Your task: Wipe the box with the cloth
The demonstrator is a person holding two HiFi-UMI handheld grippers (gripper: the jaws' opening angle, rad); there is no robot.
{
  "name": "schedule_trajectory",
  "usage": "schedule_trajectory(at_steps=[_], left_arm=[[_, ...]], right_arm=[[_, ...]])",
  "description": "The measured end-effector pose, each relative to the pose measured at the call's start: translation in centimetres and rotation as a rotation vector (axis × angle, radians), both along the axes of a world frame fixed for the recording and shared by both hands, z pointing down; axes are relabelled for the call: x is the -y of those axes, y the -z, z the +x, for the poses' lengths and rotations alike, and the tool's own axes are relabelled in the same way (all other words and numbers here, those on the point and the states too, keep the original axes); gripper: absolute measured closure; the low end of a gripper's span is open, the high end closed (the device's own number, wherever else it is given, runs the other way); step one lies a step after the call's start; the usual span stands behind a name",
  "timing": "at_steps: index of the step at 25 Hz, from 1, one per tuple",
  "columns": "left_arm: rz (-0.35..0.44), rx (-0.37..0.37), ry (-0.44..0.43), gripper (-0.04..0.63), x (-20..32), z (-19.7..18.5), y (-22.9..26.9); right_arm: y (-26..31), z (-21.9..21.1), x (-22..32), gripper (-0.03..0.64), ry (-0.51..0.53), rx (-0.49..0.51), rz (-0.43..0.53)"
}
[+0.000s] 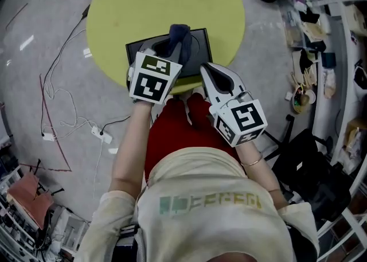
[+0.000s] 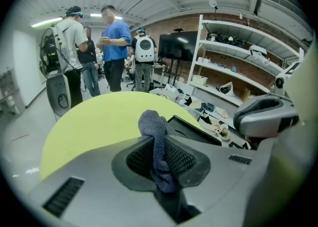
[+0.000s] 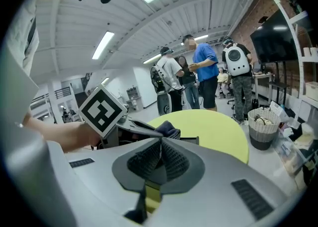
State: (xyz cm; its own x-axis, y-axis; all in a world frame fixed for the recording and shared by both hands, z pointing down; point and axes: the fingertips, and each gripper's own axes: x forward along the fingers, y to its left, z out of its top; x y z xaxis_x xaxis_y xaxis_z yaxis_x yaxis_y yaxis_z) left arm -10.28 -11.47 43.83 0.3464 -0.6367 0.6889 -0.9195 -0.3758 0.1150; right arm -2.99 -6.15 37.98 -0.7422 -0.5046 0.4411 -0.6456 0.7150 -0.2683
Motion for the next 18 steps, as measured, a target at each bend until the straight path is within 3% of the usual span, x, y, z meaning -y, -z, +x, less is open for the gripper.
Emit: schedule_trajectory(at_steps=[9, 12, 18], left_arm=[[-0.002, 0.035, 0.125, 0.532, -4.0, -8.5, -0.2], [0.002, 0.017, 0.165, 0.532, -5.5, -11.3, 0.0], [0.049, 0.008, 0.222, 0.532, -7.7, -14.4, 1.8]], right_arm=[[0.0, -6.1, -2.9, 0.578, 0.079, -0.009, 0.004], [0.1, -7.8, -4.2, 0.578, 0.085, -0.018, 0.006], [0.4, -8.2, -6.4, 0.578, 0.068, -0.026, 0.030]])
